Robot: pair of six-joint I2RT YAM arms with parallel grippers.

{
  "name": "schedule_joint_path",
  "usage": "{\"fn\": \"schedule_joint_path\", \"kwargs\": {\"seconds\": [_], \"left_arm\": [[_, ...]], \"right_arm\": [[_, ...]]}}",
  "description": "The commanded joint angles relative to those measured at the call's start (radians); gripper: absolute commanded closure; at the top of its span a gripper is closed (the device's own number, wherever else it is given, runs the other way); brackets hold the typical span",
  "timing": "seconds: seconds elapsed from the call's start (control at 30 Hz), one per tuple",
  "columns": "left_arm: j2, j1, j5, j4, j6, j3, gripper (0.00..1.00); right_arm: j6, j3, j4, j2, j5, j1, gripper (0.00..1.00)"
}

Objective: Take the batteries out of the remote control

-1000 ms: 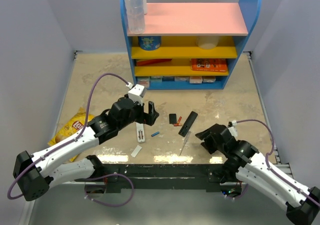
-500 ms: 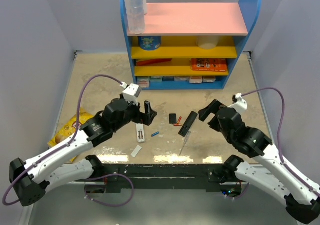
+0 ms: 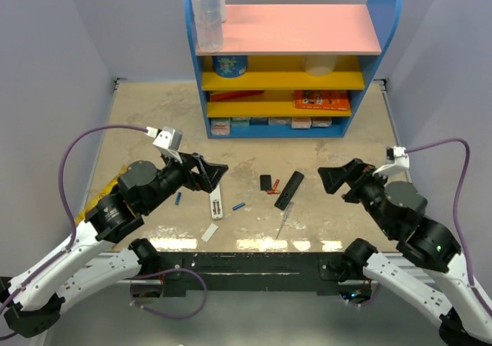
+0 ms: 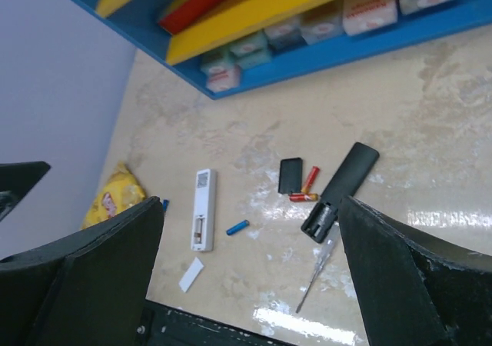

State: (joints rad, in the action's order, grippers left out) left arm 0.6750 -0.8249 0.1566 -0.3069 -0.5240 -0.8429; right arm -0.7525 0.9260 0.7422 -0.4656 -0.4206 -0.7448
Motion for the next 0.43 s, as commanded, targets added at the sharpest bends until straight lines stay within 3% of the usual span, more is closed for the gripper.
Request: {"fn": "schedule_joint_path", "kwargs": {"seconds": [0.0, 0.4], "left_arm": [[-0.043, 0.007, 0.000, -0.012, -0.011, -0.028, 0.00], [-0.071, 0.007, -0.026, 0.034, 0.005, -0.004, 0.00]], "right_arm": [[0.074, 0.019, -0.072, 0.061, 0.048, 0.005, 0.02], [0.076, 0.019, -0.072, 0.044, 0.040, 0.004, 0.02]]}}
